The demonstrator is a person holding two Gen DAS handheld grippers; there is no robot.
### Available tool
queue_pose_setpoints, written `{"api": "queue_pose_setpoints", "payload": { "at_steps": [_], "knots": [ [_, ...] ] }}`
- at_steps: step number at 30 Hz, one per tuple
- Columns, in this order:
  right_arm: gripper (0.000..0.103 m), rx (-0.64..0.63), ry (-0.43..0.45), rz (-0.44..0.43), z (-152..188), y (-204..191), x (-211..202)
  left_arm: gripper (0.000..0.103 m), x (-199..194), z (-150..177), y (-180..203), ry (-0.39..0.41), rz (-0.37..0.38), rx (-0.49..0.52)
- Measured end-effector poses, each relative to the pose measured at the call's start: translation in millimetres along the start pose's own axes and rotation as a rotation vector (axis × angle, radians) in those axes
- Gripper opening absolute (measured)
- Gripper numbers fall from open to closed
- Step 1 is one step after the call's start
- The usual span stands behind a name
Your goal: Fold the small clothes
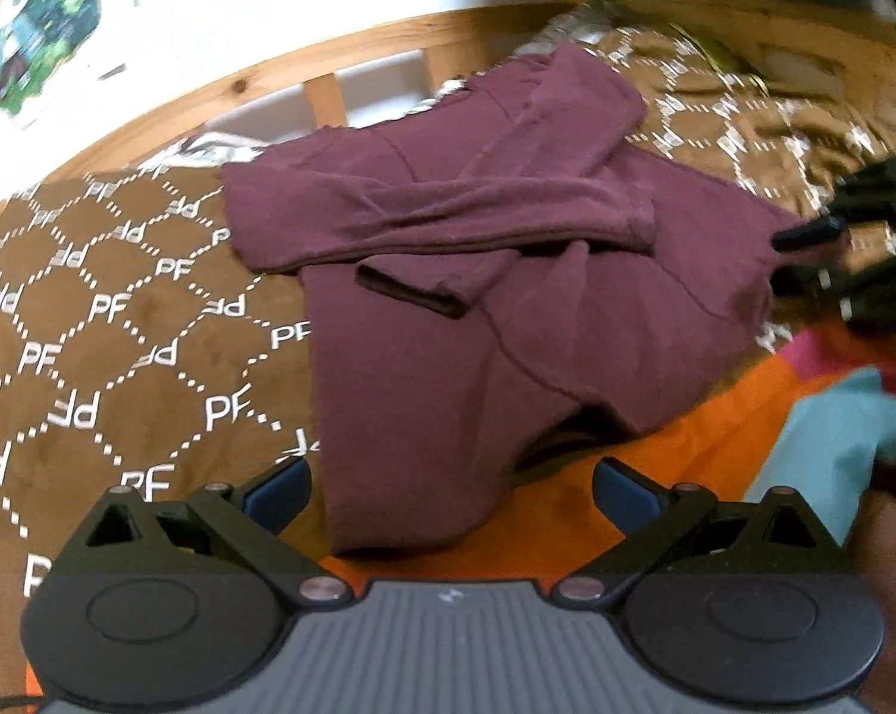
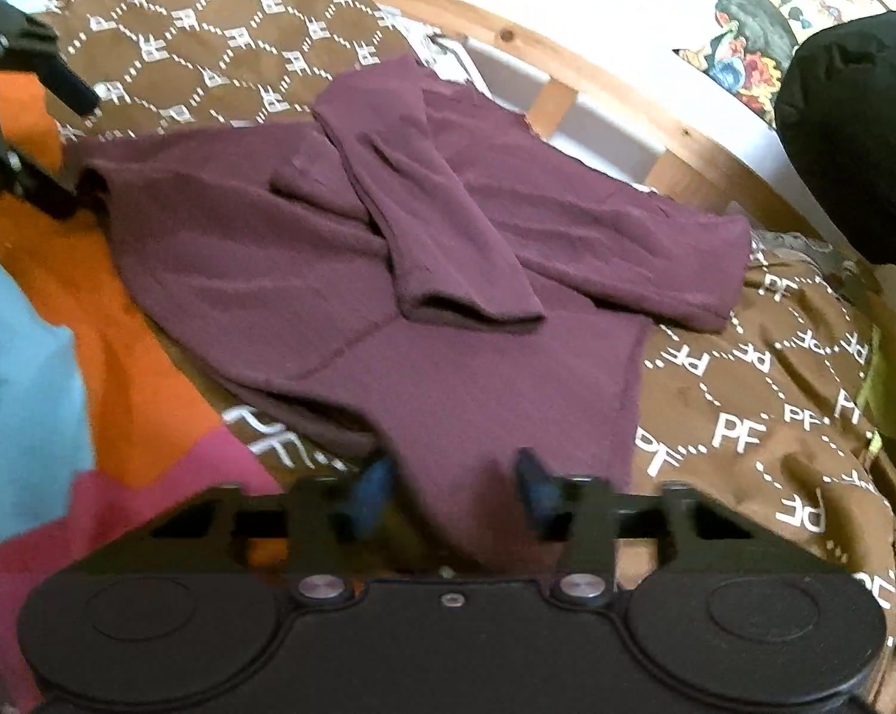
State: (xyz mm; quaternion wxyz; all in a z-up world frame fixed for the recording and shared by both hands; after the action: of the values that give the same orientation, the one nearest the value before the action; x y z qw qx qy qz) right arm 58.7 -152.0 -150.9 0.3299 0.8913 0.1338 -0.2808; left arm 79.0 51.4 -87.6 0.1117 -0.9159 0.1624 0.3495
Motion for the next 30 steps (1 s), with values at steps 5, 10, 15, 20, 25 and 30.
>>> {"api": "queue_pose_setpoints", "payload": {
  "at_steps": [5, 10, 15, 20, 25, 30],
  "knots": [
    [0.016, 0.104, 0.030, -0.052, -6, 10, -4, 0.102, 9, 1, 12, -0.002, -0.012, 0.095],
    [0.011, 0.253, 0.051, -0.097, -11, 31, -8, 0.103, 18, -4, 10, -0.022, 0.006, 0.105],
    [0.009, 0.401, 0.076, -0.143, -20, 59, -8, 0.089, 28, -11, 12, -0.026, -0.033, 0.112],
    [0.008, 0.473, 0.088, -0.178, -34, 81, -3, 0.043, 32, -18, 7, -0.016, -0.067, 0.130],
    [0.008, 0.475, 0.076, -0.184, -40, 89, 3, 0.008, 22, -33, -14, 0.030, -0.010, -0.001],
    [0.009, 0.471, 0.058, -0.174, -33, 86, 7, 0.005, 19, -60, -32, 0.062, 0.031, -0.099]
  ]
}}
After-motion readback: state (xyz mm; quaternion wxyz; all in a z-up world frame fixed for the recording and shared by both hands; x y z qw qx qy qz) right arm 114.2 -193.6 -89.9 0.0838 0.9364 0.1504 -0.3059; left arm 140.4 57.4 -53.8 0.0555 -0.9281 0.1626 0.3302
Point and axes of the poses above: each gripper's, at about its wrist camera, not at the fingertips, and x roughly the way its jaws point, y to its right, z to its underside, the point moved 3 cm from there along x, roughly the way its jaws point, and after that the axes turned 10 degrees about -x, right-handed, at the moved point
